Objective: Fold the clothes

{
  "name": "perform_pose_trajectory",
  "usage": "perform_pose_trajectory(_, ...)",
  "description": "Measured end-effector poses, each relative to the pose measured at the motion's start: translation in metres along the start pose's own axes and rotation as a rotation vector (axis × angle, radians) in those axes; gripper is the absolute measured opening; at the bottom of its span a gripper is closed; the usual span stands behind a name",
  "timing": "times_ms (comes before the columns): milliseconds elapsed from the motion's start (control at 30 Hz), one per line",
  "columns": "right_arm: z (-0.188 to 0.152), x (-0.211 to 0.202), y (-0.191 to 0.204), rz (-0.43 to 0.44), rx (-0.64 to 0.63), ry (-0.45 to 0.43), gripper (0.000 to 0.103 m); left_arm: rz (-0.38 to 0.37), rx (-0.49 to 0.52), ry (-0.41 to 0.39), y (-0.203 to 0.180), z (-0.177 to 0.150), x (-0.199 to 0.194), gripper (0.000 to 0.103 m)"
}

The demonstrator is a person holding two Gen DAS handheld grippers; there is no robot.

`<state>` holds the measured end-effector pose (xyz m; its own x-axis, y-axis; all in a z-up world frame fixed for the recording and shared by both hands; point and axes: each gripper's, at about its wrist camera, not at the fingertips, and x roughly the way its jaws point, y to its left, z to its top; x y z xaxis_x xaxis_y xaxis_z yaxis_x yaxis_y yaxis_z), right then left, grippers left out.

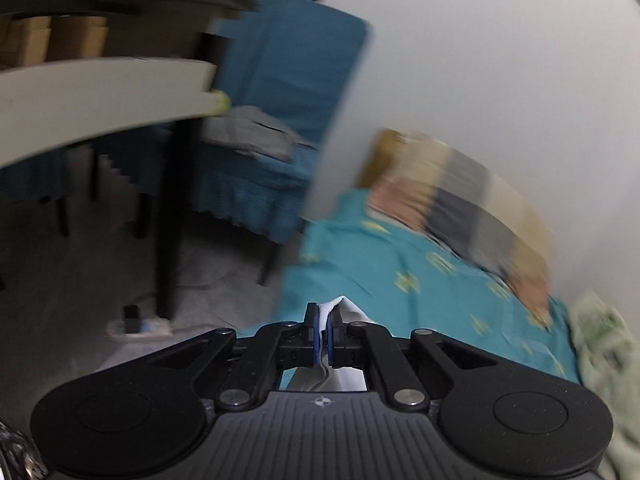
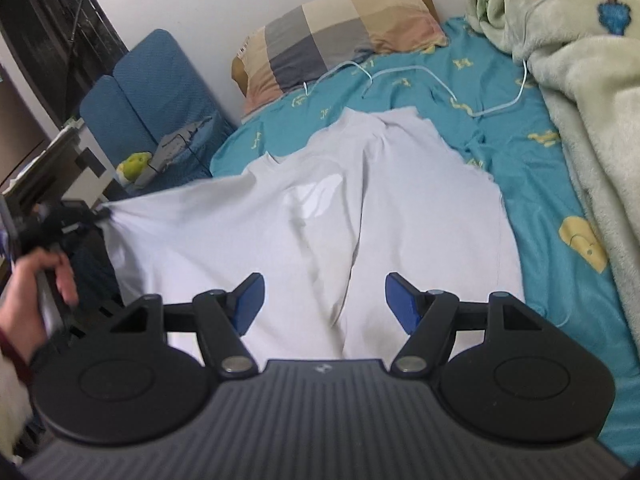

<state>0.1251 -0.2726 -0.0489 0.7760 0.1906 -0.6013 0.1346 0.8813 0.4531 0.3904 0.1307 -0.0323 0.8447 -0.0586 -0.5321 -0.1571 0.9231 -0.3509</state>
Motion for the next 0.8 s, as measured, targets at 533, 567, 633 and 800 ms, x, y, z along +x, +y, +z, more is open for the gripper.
perform_pose_trajectory(533,0.001,0.068,-0.007,-0.085,-0.022,0.084,0.069,0.159,-0.056,0.211,0.067,-0.026,0.155,0.016)
perform_pose_trajectory(567,0.002,0.068,-0.007,-0.084,-0.023,0.081,0.069,0.144,-0.058,0.231,0.066,-0.029,0.152,0.028)
perform_pose_trajectory(633,0.003,0.067,-0.006,-0.080,-0.026,0.075,0.069,0.133,-0.054,0.244,0.064,-0.032,0.134,0.042)
perform_pose_trajectory(800,0.004,0.055,-0.002,-0.068,-0.044,0.053,0.069,0.089,0.028,0.261,0.052,-0.048,0.055,0.066)
